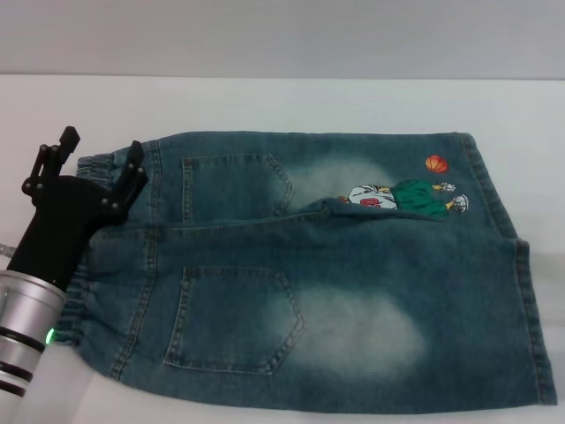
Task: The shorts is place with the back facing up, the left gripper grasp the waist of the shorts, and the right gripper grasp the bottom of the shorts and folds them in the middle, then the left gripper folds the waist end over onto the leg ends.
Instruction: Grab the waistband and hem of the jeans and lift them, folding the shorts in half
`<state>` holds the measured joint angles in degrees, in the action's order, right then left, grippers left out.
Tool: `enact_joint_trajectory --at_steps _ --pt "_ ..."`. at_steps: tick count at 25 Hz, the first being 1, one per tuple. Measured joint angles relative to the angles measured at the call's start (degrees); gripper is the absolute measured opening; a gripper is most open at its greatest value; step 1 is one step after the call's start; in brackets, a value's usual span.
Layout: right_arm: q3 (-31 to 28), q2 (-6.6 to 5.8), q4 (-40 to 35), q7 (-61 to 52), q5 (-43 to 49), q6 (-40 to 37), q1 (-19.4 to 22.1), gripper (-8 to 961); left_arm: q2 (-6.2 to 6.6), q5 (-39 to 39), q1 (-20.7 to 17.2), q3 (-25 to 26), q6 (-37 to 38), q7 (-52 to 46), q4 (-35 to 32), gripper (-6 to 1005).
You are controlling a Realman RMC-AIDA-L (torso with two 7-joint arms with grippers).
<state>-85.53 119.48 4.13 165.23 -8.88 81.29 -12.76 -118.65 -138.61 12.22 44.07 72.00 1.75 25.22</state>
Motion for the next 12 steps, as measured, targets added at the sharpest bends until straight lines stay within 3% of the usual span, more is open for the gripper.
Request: enact_joint_trajectory --at_steps 8,12 --pt "3.1 -0.24 0.65 -2.06 0.0 -1.91 -1.39 587 0.09 0.06 0.12 0.35 -1.19 -0.14 1.05 814" --pt "4.09 -1.63 3.8 -11.48 1.07 -6.91 -1.52 587 0.54 0.05 -0.69 1.6 -6.17 0.04 5.23 813"
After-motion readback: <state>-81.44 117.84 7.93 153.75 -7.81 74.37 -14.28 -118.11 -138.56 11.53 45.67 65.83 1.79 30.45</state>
